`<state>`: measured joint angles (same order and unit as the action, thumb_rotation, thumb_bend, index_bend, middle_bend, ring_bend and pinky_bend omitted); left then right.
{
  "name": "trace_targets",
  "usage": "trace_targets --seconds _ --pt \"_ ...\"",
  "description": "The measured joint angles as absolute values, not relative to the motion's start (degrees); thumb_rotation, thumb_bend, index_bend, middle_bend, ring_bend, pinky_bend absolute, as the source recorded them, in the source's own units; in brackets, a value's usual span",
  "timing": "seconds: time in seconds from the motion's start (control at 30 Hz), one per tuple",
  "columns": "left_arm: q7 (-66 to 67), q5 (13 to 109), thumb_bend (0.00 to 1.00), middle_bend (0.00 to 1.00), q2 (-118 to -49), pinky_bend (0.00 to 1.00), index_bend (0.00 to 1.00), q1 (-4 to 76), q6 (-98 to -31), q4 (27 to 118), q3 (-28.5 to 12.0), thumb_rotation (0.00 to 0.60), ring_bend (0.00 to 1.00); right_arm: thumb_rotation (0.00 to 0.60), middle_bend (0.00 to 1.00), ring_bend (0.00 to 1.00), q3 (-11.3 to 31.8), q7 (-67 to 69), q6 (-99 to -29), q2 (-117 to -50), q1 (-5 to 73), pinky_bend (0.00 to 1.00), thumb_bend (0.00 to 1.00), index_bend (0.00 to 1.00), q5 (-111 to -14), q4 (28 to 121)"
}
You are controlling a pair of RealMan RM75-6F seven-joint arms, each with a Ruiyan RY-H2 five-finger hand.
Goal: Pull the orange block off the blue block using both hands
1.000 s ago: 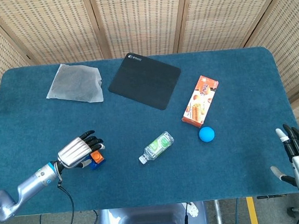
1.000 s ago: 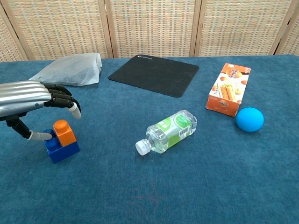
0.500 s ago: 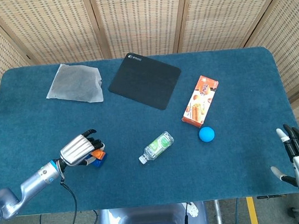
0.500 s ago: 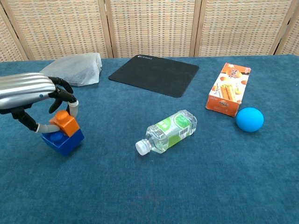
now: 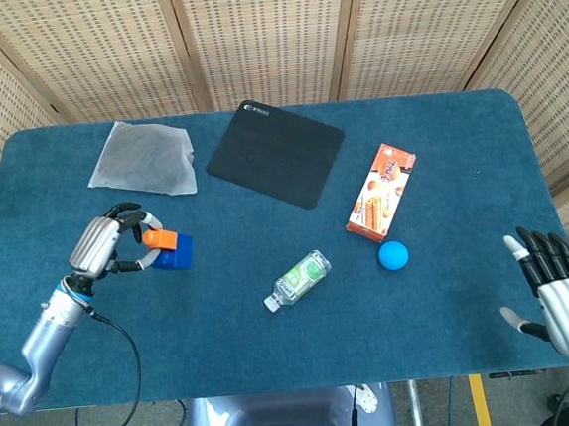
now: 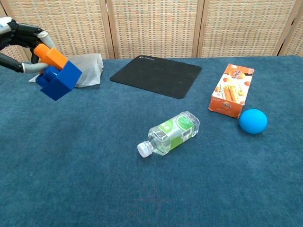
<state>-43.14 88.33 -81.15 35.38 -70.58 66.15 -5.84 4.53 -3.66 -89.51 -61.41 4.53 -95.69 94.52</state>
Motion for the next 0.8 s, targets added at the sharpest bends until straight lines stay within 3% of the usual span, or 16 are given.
trace_targets --seconds 0.33,0.8 --pt "-64.5 74.4 0.45 0.67 -83.8 0.2 0.65 36.2 -60.0 77.9 -14.4 0.6 0.59 0.6 0.0 0.0 7.8 5.0 -83.0 -60.3 14.5 0.0 0.0 0.0 -99.6 94.0" --pt "-66.6 60.8 0.45 0.67 -90.4 0.19 0.65 43.3 -47.4 83.2 -24.1 0.6 0.59 0.6 0.0 0.0 14.4 6.9 -71.7 -63.9 29.6 0.0 0.0 0.0 -99.4 95.4"
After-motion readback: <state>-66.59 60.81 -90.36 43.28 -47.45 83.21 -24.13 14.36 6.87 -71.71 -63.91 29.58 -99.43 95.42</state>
